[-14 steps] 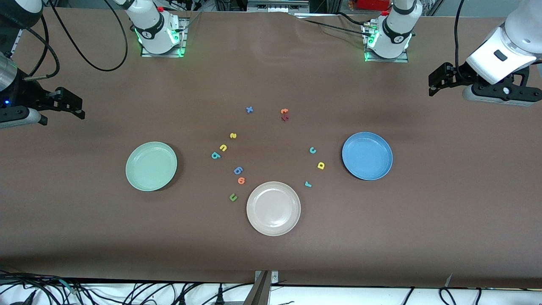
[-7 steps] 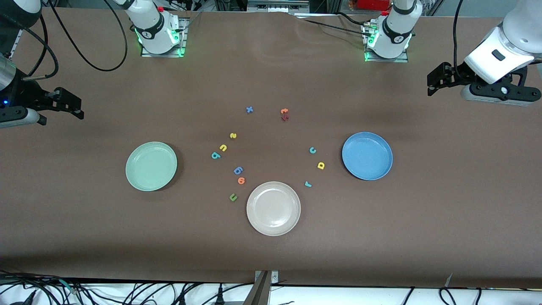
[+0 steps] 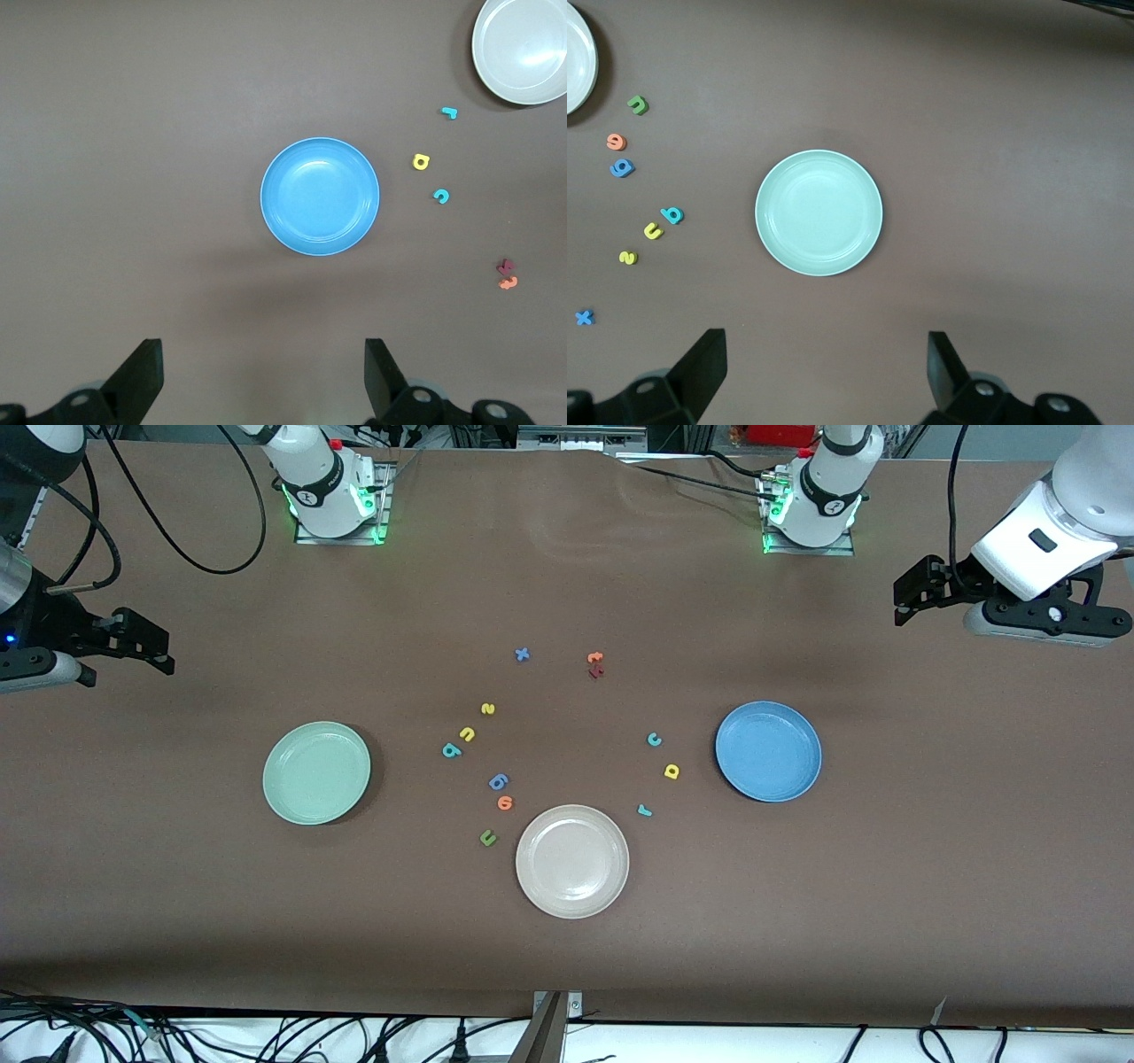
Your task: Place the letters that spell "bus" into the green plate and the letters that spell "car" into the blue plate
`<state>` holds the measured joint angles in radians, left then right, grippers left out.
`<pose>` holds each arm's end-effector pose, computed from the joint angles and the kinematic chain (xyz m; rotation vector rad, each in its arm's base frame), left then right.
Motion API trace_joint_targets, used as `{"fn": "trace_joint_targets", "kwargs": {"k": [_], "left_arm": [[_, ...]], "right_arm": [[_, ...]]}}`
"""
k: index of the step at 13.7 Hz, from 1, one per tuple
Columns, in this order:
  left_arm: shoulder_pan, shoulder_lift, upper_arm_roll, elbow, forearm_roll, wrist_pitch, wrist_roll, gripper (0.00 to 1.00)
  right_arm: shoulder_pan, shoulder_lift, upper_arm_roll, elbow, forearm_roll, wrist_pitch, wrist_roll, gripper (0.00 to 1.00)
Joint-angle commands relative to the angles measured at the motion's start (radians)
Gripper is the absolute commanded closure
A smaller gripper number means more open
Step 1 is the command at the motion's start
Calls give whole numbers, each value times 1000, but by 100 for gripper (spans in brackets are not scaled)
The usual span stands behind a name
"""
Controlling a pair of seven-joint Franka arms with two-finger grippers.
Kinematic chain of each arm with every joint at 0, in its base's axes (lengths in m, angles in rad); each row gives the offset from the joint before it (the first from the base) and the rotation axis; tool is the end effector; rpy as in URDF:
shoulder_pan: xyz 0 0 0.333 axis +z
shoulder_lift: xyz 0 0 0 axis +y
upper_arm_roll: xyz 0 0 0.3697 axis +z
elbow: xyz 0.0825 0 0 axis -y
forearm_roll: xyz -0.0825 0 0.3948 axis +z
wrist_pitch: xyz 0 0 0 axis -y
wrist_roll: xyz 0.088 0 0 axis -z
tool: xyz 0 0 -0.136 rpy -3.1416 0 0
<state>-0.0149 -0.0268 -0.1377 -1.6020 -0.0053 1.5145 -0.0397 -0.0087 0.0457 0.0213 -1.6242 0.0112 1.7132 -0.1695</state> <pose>0.5407 -0.0851 0.6443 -3.1309 0.1769 0.0954 0.5941 0.0086 0.6095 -3.1194 -0.2826 -0.0691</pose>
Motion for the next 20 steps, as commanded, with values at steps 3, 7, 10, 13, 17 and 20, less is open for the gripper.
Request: {"fn": "trace_joint_targets", "kwargs": {"k": [3, 7, 10, 13, 17, 20], "left_arm": [[-13, 86, -32, 43, -9, -8, 0, 0], [-23, 212, -54, 76, -39, 93, 3, 0], [-65, 364, -60, 79, -41, 177, 1, 0], [-88, 494, -63, 76, -39, 359, 4, 0], [-152, 613, -68, 74, -35, 550, -11, 0], [-235, 669, -62, 74, -18, 570, -121, 0]], "right_arm": [[0, 14, -1, 32, -11, -21, -5, 0], [0, 14, -1, 32, -11, -23, -5, 0], [0, 14, -1, 32, -11, -23, -4, 0], [0, 14, -1, 32, -11, -21, -4, 0], [1, 14, -1, 32, -11, -23, -4, 0], [1, 14, -1, 32, -11, -23, -4, 0]]}}
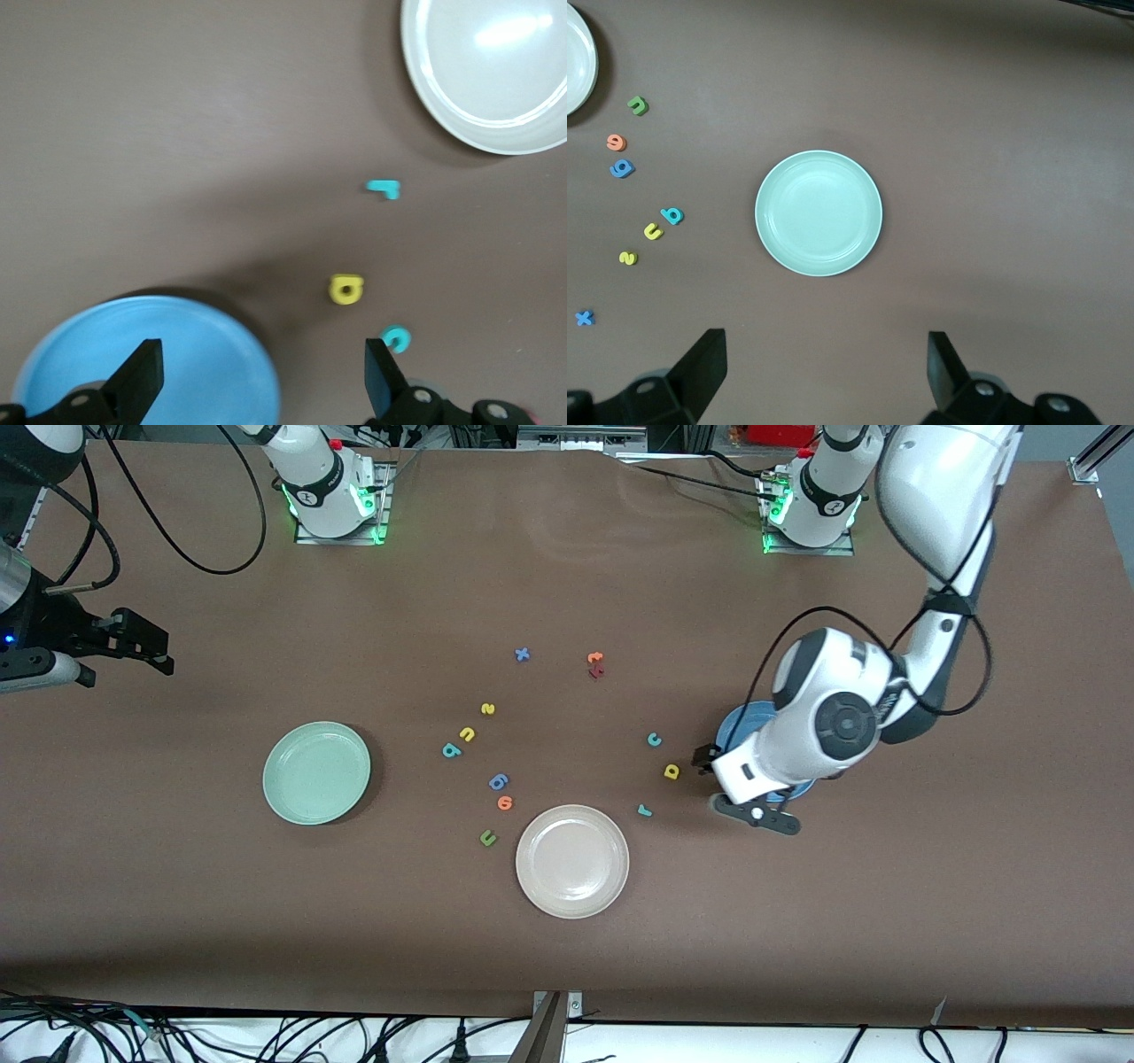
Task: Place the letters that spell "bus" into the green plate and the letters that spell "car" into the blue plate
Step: 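Move the left gripper down to the yellow letter beside the blue plate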
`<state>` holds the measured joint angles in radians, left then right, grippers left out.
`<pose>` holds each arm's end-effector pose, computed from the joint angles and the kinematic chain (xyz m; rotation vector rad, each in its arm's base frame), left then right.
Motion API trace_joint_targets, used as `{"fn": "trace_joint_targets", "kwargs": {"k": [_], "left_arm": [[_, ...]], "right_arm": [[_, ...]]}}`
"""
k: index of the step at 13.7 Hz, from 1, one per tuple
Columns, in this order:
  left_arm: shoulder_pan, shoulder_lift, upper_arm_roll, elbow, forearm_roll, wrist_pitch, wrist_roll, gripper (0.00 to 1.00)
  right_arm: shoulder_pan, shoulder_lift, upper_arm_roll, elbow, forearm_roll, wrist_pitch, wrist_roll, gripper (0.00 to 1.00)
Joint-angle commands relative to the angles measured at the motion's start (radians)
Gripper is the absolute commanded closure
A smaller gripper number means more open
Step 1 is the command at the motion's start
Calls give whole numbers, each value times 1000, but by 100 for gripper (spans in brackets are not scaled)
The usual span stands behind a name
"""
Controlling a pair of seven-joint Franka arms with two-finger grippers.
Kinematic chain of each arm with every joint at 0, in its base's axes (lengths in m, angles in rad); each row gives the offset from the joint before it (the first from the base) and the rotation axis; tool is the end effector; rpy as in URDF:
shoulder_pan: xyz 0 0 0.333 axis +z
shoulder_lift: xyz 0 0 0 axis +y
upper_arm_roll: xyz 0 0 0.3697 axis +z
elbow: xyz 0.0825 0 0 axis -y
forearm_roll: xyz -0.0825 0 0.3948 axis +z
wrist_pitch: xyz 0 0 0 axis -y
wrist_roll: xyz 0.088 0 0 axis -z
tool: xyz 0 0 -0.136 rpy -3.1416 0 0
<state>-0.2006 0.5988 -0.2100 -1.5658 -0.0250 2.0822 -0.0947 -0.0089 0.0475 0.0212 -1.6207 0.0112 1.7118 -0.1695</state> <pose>0.6744 -0.2710 0.3045 2.9915 -0.4085 -0.1560 0.5947 0.0084 0.6101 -3.1194 -0.2822 -0.0696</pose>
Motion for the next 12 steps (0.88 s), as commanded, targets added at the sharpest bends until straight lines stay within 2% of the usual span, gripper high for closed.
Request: {"fn": "trace_joint_targets", "kwargs": {"k": [1, 3, 7, 9, 12], "left_arm": [[-72, 79, 12, 38, 25, 47, -69, 0], [-74, 128, 12, 36, 85, 137, -77, 0], [-79, 148, 12, 14, 88, 156, -79, 0], [-80, 148, 11, -5, 88, 156, -68, 15], [-95, 171, 11, -7, 86, 154, -79, 22]], "right_arm": [[1, 12, -1, 28, -11, -21, -4, 0], [0, 14, -1, 28, -11, -20, -4, 0], [6, 46, 0, 27, -13, -18, -1, 0], [7, 57, 0, 27, -13, -20, -2, 0], [7, 61, 0, 24, -14, -20, -4, 0]]}}
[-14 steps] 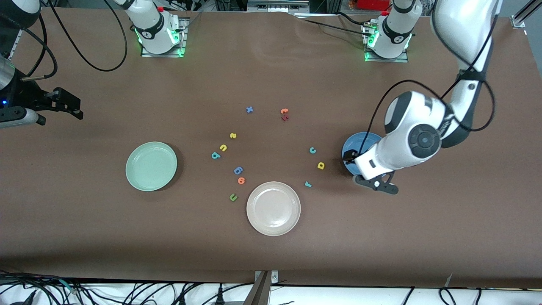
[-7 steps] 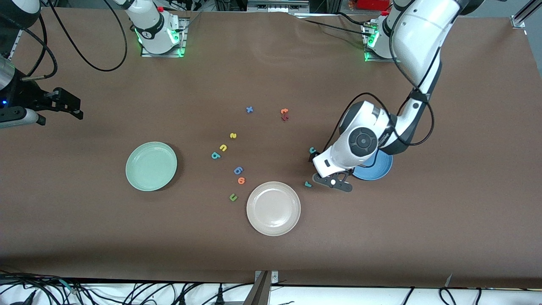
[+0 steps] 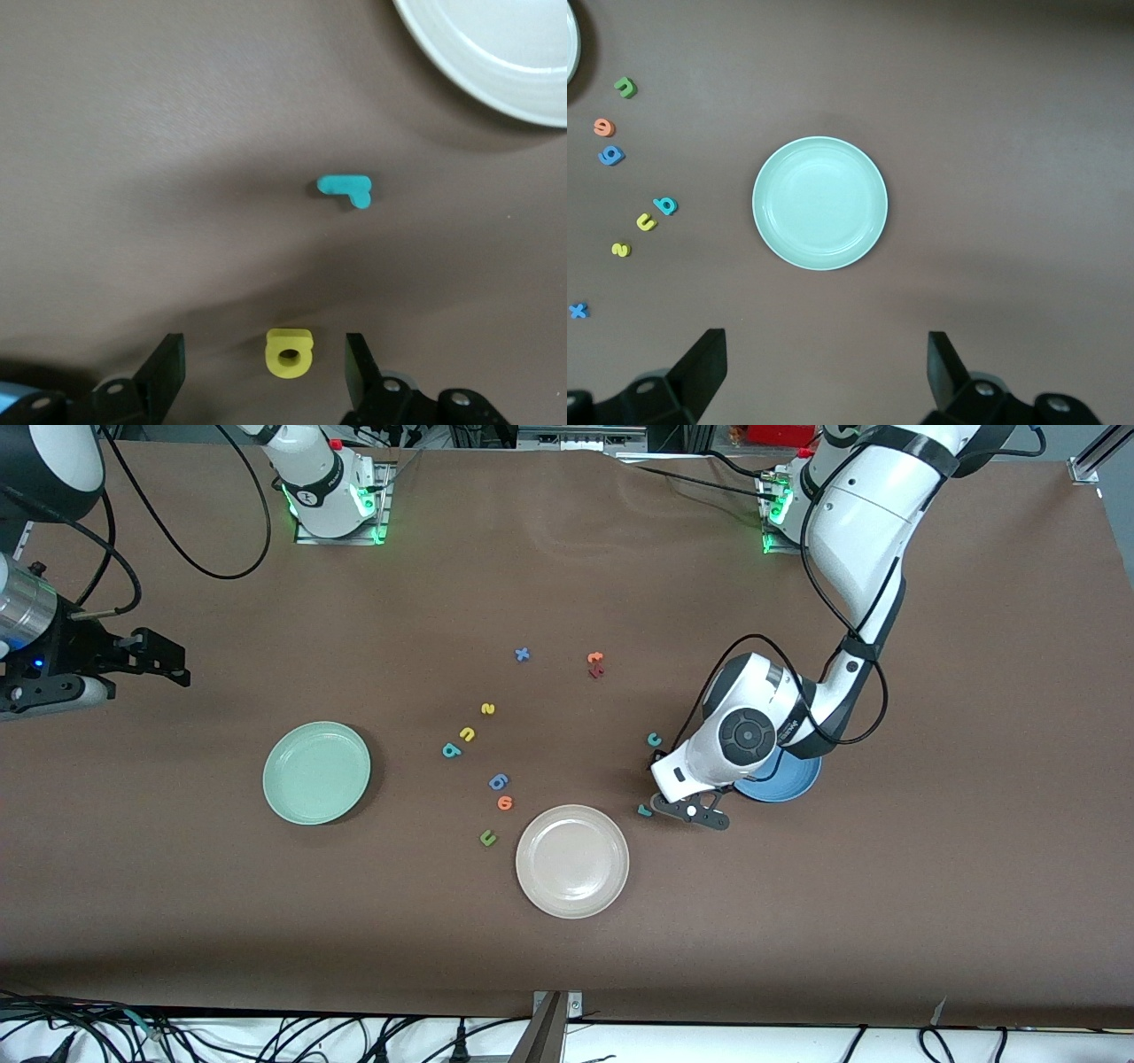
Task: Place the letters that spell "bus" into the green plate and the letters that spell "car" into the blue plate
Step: 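Move the left gripper down to the yellow letter beside the blue plate, then grasp the yellow letter with the left gripper while the right gripper reaches letters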
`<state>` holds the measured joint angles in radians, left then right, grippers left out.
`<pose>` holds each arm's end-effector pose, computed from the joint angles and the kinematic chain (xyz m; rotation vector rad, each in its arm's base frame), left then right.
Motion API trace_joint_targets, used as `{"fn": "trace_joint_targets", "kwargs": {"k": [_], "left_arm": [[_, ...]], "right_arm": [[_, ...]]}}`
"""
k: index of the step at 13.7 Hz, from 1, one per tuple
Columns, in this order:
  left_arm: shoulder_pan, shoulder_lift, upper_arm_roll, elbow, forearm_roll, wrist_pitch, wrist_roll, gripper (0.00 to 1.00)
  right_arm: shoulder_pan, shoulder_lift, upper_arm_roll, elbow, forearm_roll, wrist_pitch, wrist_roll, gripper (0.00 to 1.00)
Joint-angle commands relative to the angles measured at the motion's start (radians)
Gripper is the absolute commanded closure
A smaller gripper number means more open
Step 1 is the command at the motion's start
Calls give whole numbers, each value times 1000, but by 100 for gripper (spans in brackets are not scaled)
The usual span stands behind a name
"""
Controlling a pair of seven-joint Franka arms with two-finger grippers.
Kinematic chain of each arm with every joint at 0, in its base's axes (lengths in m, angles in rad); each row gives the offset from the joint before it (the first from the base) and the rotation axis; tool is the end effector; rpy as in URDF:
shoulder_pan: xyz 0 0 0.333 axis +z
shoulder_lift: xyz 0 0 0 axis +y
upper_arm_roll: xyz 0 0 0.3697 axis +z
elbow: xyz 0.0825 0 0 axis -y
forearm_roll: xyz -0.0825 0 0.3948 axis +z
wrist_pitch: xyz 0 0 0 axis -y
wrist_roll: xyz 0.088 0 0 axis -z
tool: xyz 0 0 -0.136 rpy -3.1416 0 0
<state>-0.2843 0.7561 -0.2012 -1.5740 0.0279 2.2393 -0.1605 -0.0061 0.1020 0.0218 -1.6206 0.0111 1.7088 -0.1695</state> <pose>0.6591 -0.3224 0.1985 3.0159 -0.4478 -0.1675 0.6085 0.0103 0.5771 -3.1142 -0.2865 0.0199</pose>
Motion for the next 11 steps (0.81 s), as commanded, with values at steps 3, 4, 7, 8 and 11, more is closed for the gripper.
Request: {"fn": "trace_joint_targets", "kwargs": {"k": [3, 4, 7, 8, 11], "left_arm": [[-22, 20, 2, -20, 33, -3, -13, 24], [-23, 22, 2, -20, 33, -1, -13, 24], [-23, 31, 3, -18, 35, -1, -13, 37], [-23, 31, 3, -18, 35, -1, -13, 44], [-23, 31, 2, -18, 35, -1, -13, 75]], "right_arm": [[29, 36, 3, 21, -13, -3, 14, 0], [41, 47, 4, 12, -5, 33, 27, 0], [155, 53, 9, -114, -10, 225, 312, 0], [194, 59, 9, -164, -13, 309, 385, 0], [212, 111, 64, -264, -13, 474, 482, 1]]}}
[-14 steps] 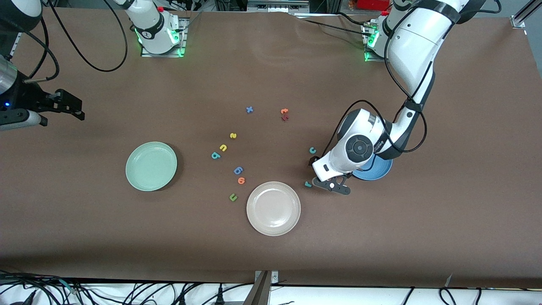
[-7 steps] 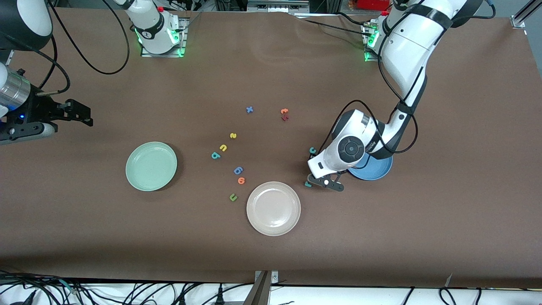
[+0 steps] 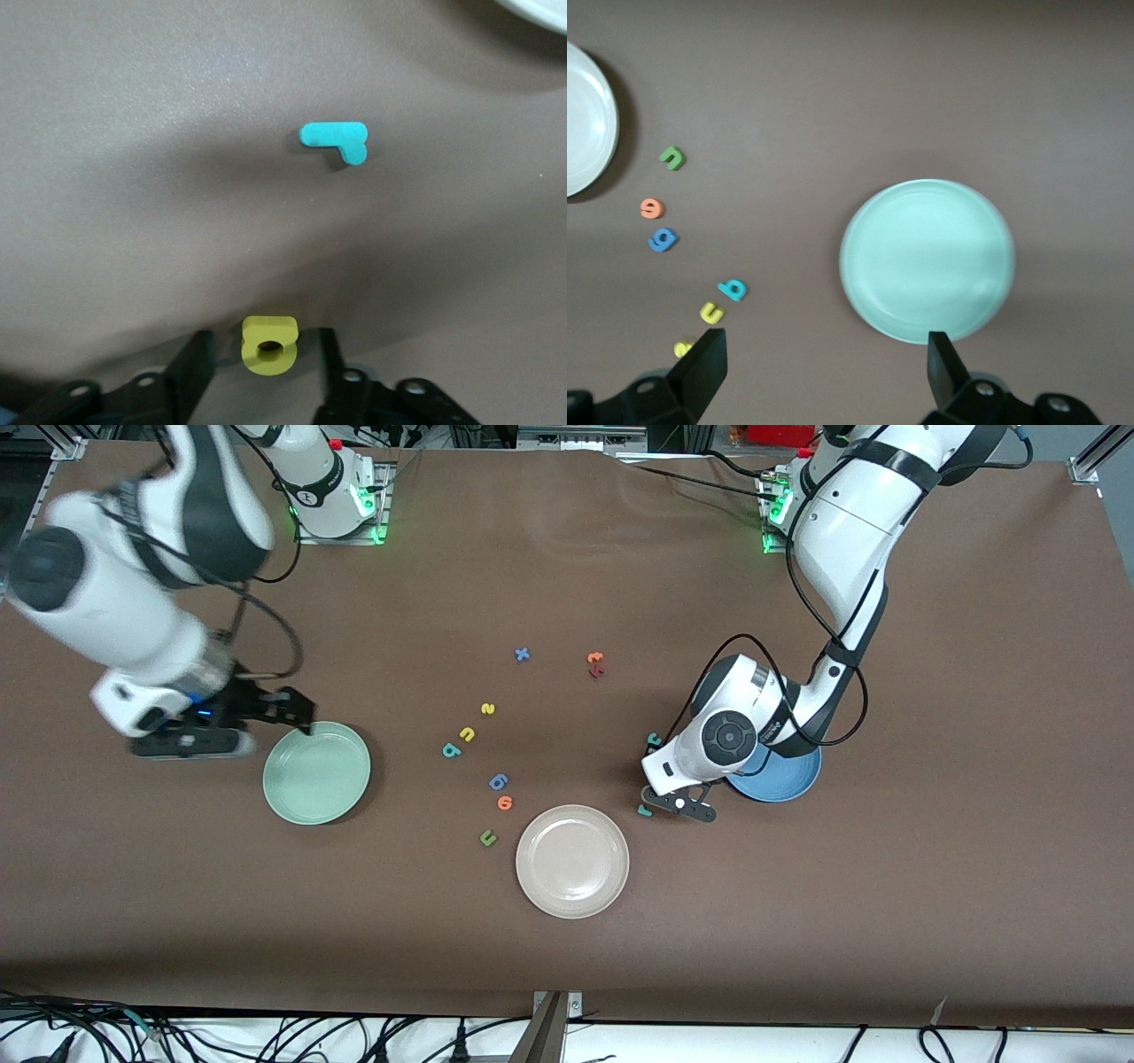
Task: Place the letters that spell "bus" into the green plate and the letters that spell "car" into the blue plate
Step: 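Grasp the yellow letter with the left gripper while the right gripper reaches letters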
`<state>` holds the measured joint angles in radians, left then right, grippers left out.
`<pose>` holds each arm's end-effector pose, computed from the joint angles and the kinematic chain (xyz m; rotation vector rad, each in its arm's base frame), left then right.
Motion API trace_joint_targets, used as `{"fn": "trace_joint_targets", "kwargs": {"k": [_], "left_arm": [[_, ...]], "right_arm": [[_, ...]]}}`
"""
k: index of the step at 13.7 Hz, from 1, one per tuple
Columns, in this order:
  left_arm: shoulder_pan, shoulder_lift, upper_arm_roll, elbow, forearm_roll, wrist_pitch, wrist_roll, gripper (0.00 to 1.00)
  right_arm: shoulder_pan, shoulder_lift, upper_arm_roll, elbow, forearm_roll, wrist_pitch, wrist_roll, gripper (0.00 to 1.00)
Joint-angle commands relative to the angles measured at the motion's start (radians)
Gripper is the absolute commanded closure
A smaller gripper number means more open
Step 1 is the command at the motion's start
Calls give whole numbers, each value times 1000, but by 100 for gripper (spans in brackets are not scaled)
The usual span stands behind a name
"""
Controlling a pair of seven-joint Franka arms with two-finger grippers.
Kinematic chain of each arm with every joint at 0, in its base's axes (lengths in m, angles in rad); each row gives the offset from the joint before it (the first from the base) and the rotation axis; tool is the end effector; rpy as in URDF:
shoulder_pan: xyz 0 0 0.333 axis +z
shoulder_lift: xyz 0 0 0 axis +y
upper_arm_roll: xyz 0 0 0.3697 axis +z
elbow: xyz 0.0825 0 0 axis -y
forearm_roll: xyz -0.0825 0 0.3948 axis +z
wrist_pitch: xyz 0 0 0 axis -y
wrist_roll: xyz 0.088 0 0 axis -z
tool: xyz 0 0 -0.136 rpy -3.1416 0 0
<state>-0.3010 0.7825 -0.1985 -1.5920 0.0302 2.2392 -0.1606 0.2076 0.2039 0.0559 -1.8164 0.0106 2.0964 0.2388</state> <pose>0.6444 -0.3287 0.1719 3.0210 -0.4737 -0.2343 0.6232 0.1668 0.4524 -3.1007 -0.0281 -0.1068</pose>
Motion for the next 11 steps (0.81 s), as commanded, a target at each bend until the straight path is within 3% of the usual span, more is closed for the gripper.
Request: {"fn": "trace_joint_targets", "kwargs": {"k": [1, 5, 7, 11], "left_arm": [[-6, 4, -1, -2, 33, -1, -13, 82], [9, -49, -1, 4, 33, -36, -8, 86], [22, -115, -1, 13, 31, -126, -5, 86], [103, -140, 4, 7, 39, -260, 10, 85]], "right_arm": [[1, 32, 47, -89, -12, 124, 173, 1], [65, 114, 71, -162, -14, 304, 411, 1], [116, 146, 71, -228, -14, 454, 557, 1], [193, 244, 70, -233, -14, 575, 844, 4]]}}
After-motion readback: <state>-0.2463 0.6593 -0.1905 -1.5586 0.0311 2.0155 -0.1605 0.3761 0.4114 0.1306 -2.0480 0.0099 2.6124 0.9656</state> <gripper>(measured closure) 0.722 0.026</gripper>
